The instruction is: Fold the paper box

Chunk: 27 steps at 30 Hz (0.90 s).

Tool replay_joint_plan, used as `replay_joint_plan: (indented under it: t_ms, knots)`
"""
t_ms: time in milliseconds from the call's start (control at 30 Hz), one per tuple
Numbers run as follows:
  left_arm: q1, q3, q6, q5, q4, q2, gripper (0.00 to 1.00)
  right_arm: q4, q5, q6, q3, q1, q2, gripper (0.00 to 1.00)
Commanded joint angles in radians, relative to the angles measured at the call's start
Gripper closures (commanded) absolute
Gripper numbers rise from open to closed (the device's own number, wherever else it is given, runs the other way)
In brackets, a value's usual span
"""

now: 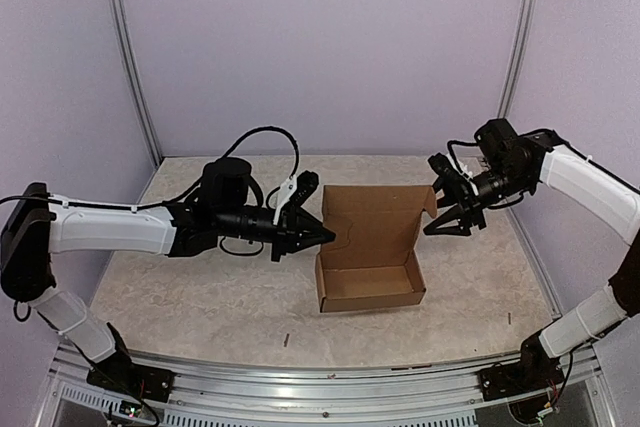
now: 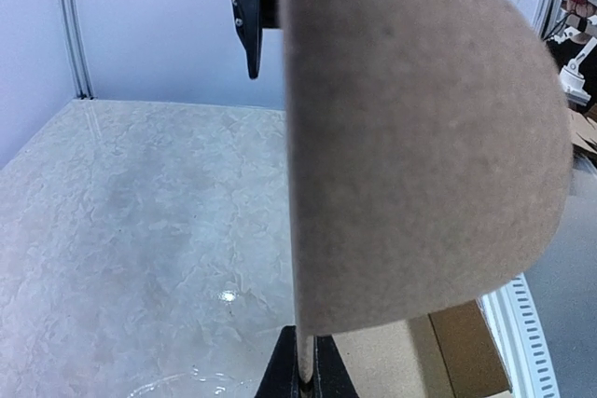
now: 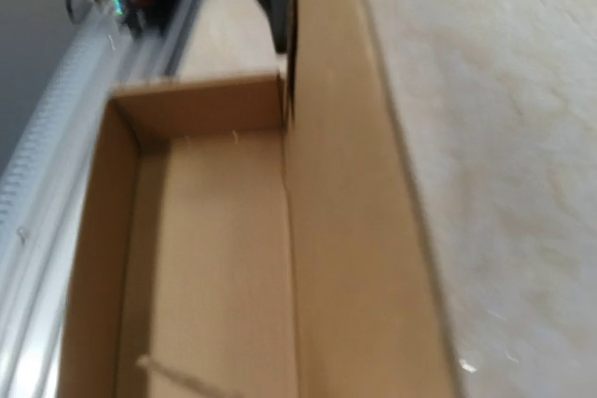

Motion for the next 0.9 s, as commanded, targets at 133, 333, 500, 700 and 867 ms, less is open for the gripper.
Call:
replay_joint_plan:
  t_ms: [133,333,500,700,867]
  knots:
    - [-0.011,-0.083,0.077,-0.057,-0.048,-0.061,1.0,-0.26,0.233,-0.092,0.205,0.016,-0.081,0.31]
    - [-0.015,-0.122,0.104,-0.094,-0.008,-0.029,1.0,-0.139,0.231,0.045,0.233,0.074,-0.031,0.33]
    - [-0.019,-0.125,0.109,-0.097,0.023,-0.001,1.0,-0.048,0.34,0.142,0.221,0.194,0.024,0.33]
    - [-0.021,-0.128,0.136,-0.104,0.032,0.019,1.0,-0.005,0.461,0.204,0.25,0.28,0.092,0.34]
    - [-0.018,-0.145,0.151,-0.125,0.059,0.035,0.94,-0.075,0.506,0.209,0.3,0.326,0.178,0.4]
